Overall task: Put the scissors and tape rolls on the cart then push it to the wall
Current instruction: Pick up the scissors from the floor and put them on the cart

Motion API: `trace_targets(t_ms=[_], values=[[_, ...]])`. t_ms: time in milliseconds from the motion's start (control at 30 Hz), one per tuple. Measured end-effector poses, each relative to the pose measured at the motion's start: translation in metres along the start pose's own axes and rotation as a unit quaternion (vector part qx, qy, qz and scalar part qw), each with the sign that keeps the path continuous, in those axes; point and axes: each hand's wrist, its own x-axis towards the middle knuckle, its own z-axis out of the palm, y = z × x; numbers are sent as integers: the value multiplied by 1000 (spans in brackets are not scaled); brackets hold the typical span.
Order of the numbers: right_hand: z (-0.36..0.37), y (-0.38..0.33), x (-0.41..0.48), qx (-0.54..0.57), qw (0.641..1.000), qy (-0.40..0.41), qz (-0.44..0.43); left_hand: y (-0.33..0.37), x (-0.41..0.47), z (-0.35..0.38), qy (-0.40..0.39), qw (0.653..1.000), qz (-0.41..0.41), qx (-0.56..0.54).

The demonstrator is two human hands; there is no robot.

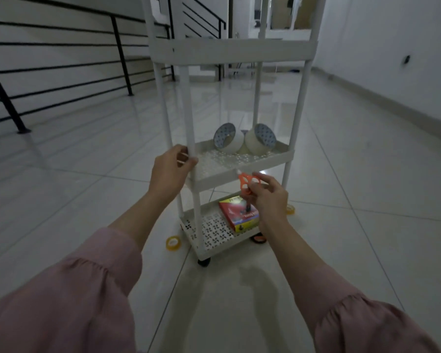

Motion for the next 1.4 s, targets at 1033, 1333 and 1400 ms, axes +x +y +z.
trace_targets(t_ms=[1033,1333,1400], values=[[15,189,-65,-508,796,-178,-275,-162,-105,-25,-46,985,-126,110],[48,276,-30,-607,712,-329,-129,-274,-139,18,-270,909,-194,251],[57,292,-14,-617,712,-307,-136,-286,-143,32,-307,886,-213,276]])
